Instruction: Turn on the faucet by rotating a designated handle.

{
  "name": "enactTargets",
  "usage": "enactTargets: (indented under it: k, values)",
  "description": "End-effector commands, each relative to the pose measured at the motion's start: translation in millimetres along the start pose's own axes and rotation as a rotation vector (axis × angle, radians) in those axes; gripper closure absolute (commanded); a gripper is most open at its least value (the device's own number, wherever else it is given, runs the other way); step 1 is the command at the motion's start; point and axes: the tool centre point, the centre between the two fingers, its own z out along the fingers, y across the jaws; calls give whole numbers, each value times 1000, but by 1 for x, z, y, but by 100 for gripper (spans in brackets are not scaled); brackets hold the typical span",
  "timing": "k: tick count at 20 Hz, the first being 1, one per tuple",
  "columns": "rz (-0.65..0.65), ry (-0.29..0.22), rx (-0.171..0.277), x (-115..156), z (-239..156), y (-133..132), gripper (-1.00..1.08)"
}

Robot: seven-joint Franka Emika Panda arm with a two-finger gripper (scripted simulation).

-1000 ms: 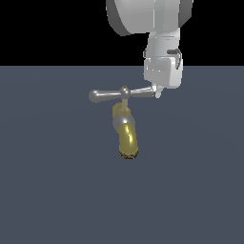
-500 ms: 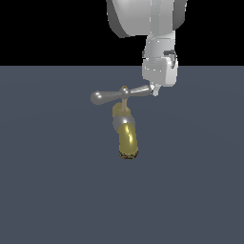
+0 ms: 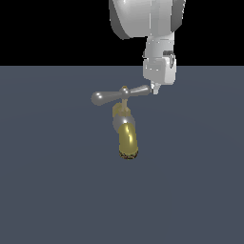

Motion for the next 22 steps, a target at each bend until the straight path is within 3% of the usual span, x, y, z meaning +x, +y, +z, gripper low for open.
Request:
enactTargets:
  k: [1, 22]
  values:
    - [-7, 2, -2, 10, 0, 9, 108]
    - [-18, 3, -5, 65, -1, 73, 108]
